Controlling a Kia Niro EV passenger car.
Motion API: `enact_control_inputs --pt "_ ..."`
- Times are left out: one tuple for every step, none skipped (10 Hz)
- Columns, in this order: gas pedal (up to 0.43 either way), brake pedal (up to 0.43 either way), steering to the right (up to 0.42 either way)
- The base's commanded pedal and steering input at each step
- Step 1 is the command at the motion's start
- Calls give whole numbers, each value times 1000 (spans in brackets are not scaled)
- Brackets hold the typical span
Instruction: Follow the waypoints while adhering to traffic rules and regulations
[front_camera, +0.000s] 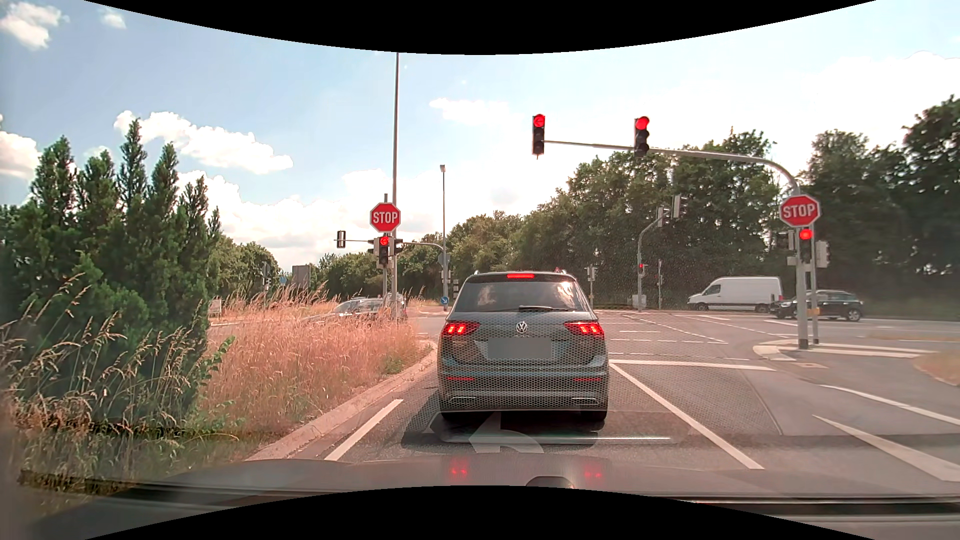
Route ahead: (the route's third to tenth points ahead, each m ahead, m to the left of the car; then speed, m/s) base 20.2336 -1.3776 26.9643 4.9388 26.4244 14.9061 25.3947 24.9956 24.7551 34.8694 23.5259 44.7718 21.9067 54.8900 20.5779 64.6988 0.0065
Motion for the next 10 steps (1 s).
enact_control_inputs --pt "0 244 8" --pt "0 244 8" --pt "0 244 8" --pt "0 244 8" --pt "0 244 8" --pt "0 244 8" --pt "0 244 8" --pt "0 244 8" --pt "0 244 8" --pt "0 244 8"
